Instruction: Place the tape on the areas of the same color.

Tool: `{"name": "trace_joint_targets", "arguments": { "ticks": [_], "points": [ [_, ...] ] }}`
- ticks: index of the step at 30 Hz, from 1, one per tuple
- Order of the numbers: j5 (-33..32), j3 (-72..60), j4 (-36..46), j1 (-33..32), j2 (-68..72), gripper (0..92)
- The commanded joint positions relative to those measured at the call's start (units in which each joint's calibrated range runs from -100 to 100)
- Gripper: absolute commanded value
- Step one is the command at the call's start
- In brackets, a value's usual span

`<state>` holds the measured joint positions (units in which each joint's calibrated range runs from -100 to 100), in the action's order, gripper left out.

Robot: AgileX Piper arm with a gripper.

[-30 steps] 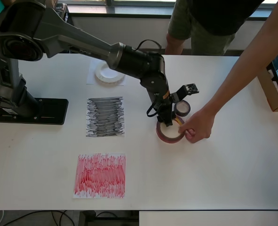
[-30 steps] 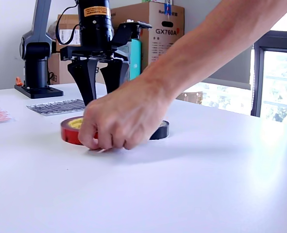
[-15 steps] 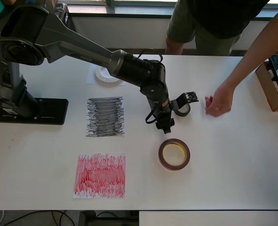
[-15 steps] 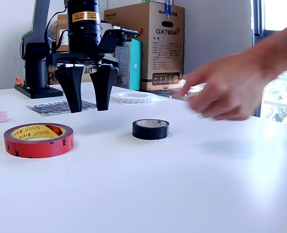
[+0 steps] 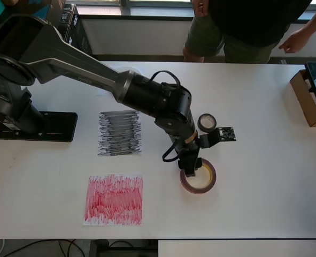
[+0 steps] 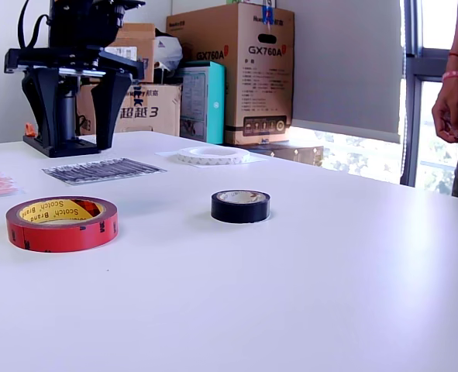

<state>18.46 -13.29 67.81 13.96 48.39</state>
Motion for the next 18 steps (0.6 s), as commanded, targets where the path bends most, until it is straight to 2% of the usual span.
{"name": "trace_joint_targets", "arguments": {
  "ticks": [1,7,18],
  "points": [
    [0.6,-5.4,2.2,1.3,-0.1,67.7],
    [0.9,-5.4,1.5,3.1,1.0,67.7],
    [4.5,-6.2,1.5,1.3,6.7,67.7]
  ]
}}
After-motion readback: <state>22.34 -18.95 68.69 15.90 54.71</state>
